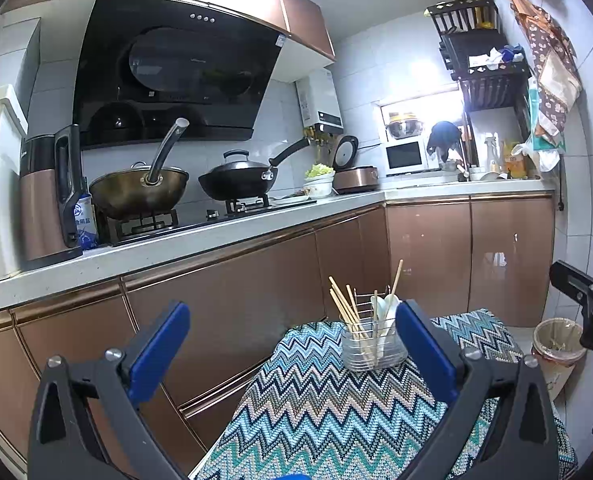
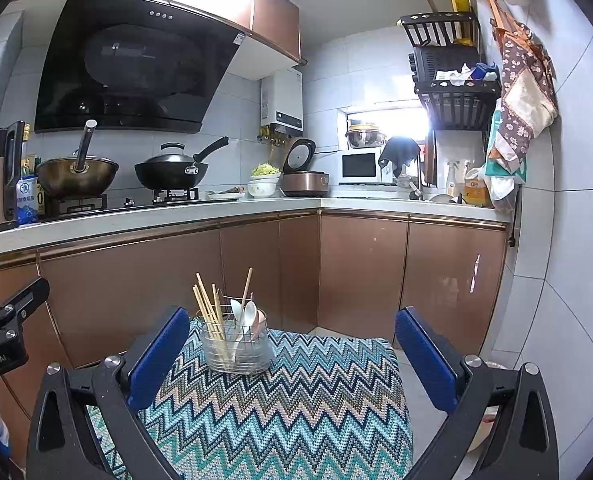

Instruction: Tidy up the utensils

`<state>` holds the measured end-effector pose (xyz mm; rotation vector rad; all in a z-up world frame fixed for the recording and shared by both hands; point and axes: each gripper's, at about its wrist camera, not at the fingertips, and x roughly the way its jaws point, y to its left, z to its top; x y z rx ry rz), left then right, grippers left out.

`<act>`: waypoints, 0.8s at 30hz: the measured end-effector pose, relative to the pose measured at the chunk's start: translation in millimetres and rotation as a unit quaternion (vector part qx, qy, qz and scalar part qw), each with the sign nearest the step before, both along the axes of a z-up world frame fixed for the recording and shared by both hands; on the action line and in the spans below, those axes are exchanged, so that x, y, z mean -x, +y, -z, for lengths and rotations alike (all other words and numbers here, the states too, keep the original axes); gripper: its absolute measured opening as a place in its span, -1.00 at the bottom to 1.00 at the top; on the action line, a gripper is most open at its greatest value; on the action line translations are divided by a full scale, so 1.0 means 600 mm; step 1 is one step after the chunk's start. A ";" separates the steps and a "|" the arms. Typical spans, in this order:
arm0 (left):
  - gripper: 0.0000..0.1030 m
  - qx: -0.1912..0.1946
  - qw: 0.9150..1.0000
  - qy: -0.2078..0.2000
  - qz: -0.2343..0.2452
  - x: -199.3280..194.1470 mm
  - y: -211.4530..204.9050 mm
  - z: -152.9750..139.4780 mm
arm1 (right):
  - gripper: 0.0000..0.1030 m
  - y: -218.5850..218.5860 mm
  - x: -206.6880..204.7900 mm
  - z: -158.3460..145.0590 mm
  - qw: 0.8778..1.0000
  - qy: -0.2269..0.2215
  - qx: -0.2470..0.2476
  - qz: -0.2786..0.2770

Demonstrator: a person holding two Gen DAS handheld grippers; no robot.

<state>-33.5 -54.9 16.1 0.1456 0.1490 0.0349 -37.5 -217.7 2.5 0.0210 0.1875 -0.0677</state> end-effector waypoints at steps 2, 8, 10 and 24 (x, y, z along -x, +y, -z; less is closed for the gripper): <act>1.00 -0.001 1.000 0.000 0.001 -0.001 -0.001 0.001 | 1.00 -0.001 0.001 0.001 1.000 0.000 -0.001 0.001; 1.00 -0.003 1.000 0.000 0.003 -0.001 -0.004 0.002 | 1.00 -0.005 0.002 0.003 1.000 0.001 -0.003 0.003; 1.00 -0.003 1.000 -0.001 0.002 -0.002 -0.004 0.002 | 1.00 -0.005 0.002 0.003 1.000 0.001 -0.002 0.004; 1.00 -0.003 1.000 0.001 0.000 -0.003 -0.003 0.007 | 1.00 -0.007 0.002 0.005 1.000 0.003 0.000 0.003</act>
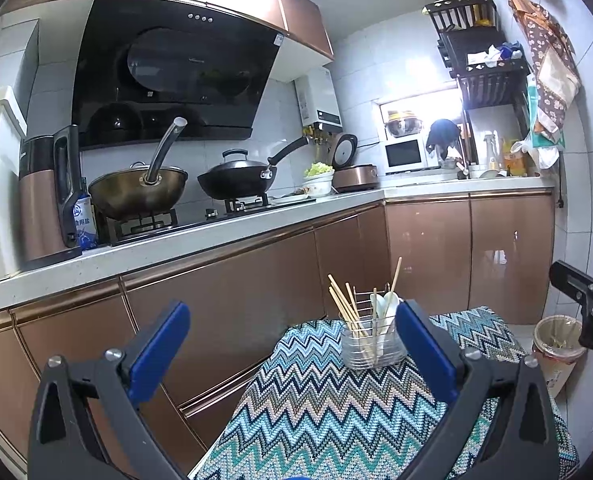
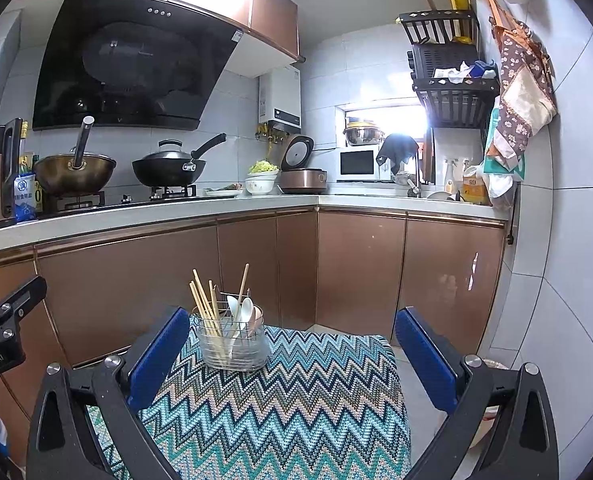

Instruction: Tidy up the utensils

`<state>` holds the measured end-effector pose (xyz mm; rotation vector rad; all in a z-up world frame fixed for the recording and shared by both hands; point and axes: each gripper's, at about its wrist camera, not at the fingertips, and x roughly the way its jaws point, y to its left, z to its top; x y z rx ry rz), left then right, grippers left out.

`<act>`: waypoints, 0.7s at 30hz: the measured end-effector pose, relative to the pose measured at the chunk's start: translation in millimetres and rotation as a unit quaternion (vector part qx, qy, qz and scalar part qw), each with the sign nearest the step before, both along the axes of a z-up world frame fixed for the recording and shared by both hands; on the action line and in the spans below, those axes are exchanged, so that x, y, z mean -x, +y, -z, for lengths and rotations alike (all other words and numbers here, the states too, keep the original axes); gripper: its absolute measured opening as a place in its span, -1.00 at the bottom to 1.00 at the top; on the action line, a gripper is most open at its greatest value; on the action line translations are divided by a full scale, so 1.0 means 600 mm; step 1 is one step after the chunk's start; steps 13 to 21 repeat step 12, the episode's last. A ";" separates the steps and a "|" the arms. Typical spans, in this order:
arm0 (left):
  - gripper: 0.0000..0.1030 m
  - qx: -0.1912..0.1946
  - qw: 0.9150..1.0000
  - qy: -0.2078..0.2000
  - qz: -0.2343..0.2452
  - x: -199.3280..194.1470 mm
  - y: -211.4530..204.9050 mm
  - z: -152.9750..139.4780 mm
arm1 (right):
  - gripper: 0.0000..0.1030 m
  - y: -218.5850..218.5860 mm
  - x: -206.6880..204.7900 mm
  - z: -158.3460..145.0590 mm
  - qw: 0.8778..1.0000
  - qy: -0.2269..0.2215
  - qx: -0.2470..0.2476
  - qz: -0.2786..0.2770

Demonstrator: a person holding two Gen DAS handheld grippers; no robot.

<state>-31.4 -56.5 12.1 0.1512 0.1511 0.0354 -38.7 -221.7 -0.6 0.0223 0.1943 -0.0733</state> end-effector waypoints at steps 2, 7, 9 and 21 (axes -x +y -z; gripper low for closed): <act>1.00 0.000 1.000 0.002 0.000 0.000 0.000 0.001 | 1.00 0.001 -0.001 0.000 1.000 0.000 0.000 0.000; 1.00 -0.001 1.000 0.007 -0.001 -0.005 0.003 0.004 | 1.00 0.000 -0.002 0.002 1.000 0.002 0.000 -0.001; 1.00 -0.001 1.000 0.009 0.000 -0.005 0.002 0.004 | 1.00 -0.001 -0.002 0.002 1.000 0.002 0.000 -0.001; 1.00 -0.001 1.000 0.011 0.000 -0.006 0.004 0.006 | 1.00 -0.001 -0.003 0.003 1.000 0.003 0.000 -0.001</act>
